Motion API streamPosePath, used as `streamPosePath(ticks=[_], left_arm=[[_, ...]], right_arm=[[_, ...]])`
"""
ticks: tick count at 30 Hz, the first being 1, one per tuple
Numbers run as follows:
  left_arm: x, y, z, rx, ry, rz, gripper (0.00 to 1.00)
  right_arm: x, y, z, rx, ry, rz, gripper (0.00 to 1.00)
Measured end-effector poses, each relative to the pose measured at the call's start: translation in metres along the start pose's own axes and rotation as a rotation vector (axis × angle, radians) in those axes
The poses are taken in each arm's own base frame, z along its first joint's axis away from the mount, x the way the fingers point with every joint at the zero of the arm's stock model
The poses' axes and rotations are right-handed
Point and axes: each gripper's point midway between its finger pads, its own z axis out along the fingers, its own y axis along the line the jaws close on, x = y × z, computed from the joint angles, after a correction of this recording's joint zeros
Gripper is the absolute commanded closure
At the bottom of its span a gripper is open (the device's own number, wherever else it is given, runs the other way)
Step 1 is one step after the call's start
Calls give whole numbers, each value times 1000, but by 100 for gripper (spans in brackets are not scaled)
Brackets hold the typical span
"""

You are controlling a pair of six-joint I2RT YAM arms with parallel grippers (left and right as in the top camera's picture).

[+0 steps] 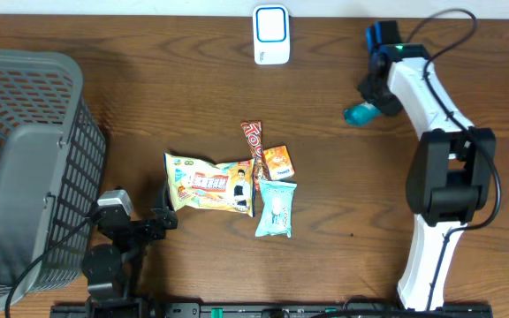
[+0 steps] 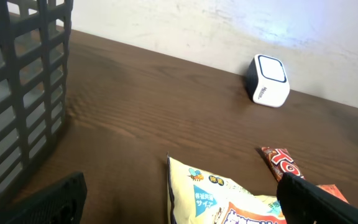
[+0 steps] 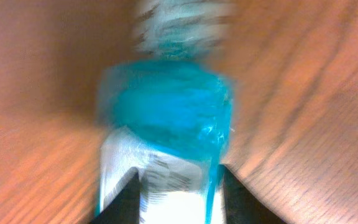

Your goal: Scan the item barcode

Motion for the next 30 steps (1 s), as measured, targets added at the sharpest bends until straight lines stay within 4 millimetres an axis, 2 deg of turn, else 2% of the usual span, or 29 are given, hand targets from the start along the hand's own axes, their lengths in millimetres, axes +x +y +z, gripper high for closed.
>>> streamPosePath(ticks=[2,3,6,9,15,17,21,23,26,28,30], left_arm=[[0,0,0,0,0,0,2],[0,0,0,0,0,0,2],[0,0,0,0,0,0,2],[0,0,0,0,0,0,2],[0,0,0,0,0,0,2],[0,0,0,0,0,0,2],[0,0,0,0,0,0,2],[0,0,0,0,0,0,2],[0,0,0,0,0,0,2],[0,0,0,0,0,0,2],[0,0,0,0,0,0,2]], right_arm=[[-5,-22,10,58,18,14,75],[-9,-38,17,77,47,28,73],[-8,-67,38,114,126,26,63],[-7,-74,42,98,171,2,55],[6,-53,35,35,198,-62,26],[8,-46,25,10,192,-82,18],[-2,-32,-17,-87,136,-102,9],[-15,-17,-50,-197,69,-136,4],[-20,0,-85,-299,6,-195,1],[-12,14,-93,-333,-2,-236,1],[9,36,-88,-354,20,-298,1]])
